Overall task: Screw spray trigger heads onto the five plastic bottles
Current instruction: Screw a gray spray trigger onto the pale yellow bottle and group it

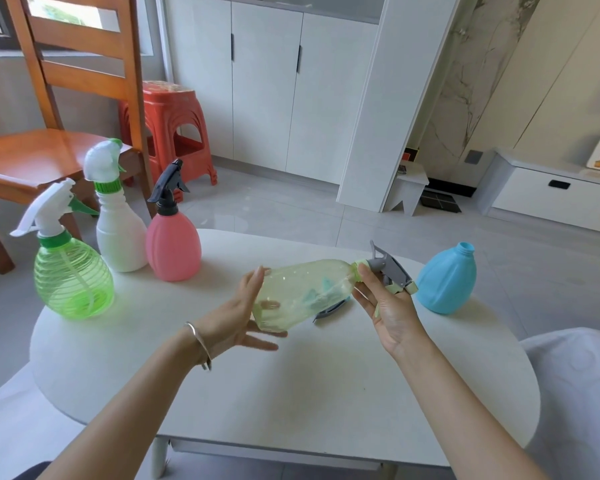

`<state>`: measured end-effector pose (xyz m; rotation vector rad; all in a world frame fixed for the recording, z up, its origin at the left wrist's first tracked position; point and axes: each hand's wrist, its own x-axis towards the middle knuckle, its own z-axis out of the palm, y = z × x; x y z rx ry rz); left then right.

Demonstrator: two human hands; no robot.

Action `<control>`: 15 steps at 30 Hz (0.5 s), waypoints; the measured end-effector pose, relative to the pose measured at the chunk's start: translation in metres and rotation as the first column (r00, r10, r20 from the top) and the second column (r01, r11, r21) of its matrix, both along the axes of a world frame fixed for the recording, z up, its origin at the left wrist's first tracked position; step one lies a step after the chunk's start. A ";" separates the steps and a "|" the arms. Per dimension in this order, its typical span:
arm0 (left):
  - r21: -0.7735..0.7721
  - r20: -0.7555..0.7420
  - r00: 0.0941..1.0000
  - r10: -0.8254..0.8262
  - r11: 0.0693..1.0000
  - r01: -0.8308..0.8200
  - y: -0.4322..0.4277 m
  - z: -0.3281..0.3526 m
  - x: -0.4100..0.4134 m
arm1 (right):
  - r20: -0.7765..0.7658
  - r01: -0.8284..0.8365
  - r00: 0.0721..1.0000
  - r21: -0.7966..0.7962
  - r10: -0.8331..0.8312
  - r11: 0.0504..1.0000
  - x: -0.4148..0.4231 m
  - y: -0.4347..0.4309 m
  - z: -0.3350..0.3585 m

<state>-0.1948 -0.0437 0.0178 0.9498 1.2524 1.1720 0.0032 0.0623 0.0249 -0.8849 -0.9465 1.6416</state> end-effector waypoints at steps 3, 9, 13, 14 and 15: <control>0.126 -0.052 0.996 0.079 0.989 -0.072 0.001 0.000 -0.002 | -0.036 -0.016 0.999 -0.028 0.015 0.999 0.002 0.002 0.002; 0.106 0.029 0.999 0.016 0.994 -0.019 0.000 -0.005 -0.002 | -0.062 -0.038 0.997 -0.027 0.036 0.999 0.000 0.001 0.004; 0.134 -0.064 0.993 0.100 0.987 -0.091 0.000 0.000 -0.001 | -0.071 -0.041 0.997 -0.055 0.037 0.998 -0.002 -0.001 0.003; 0.200 -0.110 0.987 0.120 0.975 -0.096 -0.001 0.001 -0.004 | -0.091 -0.047 0.995 -0.063 0.041 0.997 -0.001 -0.001 0.005; 0.239 -0.129 0.985 0.115 0.968 -0.082 -0.001 0.002 -0.005 | -0.107 -0.057 0.993 -0.066 0.049 0.996 0.000 0.000 0.006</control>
